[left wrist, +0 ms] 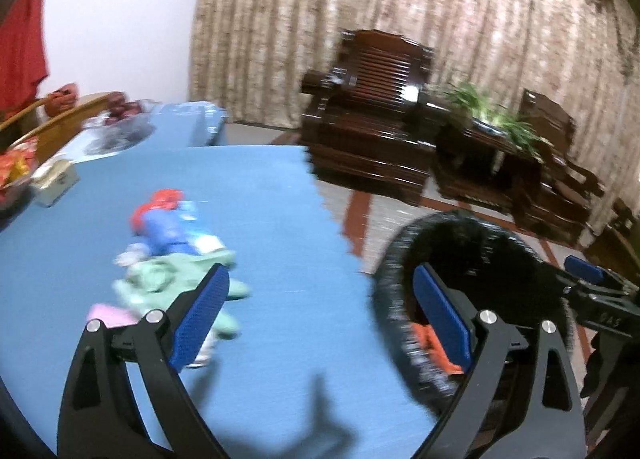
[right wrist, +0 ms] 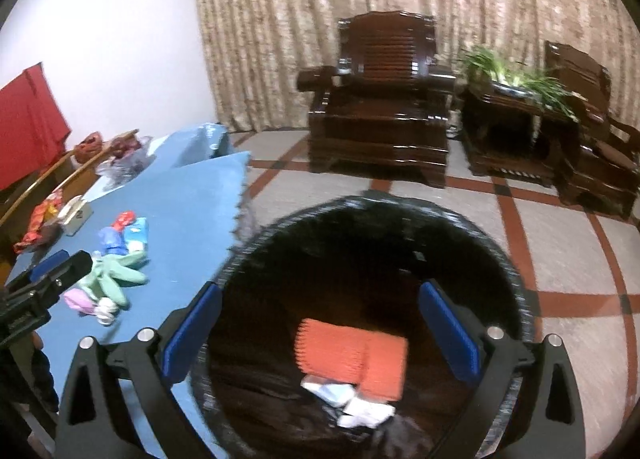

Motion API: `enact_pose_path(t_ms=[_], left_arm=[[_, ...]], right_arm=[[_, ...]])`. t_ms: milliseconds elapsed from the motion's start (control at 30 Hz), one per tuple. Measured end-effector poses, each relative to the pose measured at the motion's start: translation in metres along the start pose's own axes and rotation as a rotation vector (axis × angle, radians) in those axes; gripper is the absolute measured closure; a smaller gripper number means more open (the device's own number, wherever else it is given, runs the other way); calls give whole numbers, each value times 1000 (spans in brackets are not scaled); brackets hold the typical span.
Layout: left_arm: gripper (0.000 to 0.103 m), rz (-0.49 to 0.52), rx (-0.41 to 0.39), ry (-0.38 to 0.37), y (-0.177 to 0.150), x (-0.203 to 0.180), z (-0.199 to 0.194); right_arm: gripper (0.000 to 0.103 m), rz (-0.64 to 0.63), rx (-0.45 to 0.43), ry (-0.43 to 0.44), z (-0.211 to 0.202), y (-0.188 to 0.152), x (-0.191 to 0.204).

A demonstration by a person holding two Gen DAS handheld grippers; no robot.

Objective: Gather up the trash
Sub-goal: 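Return the left tool to the table and grasp the pink mask bag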

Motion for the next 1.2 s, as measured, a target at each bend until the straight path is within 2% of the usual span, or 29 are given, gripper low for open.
enact_pose_path(t_ms=[300, 467, 567, 833, 967, 1200], left_arm=[[12, -20, -15, 180, -1, 85, -31], [13, -33, 2, 249, -9, 122, -37], [19, -46, 17, 272, -15, 139, -37], [24, -72, 66, 301, -35, 161, -24], [25, -85, 89, 313, -44, 171, -13], [37, -110, 137, 300, -61, 183, 11]], right_arm=[[6, -66, -4, 162, 20, 3, 82], [6, -101, -4, 231, 30, 0, 121], [6, -115, 2, 265, 38, -3, 141], [6, -182, 38, 331, 62, -25, 183], [6, -192, 65, 347, 73, -35, 193], [6, -209, 95, 351, 88, -46, 200]])
Point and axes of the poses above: each gripper's, at about its wrist camera, not at the fingertips, and z roughly the way its jaws point, x to its left, y to its top, the point moved 3 cm from there along z, roughly the way its jaws point, and after that the axes turned 13 degrees about -x, right-handed, at the moved point
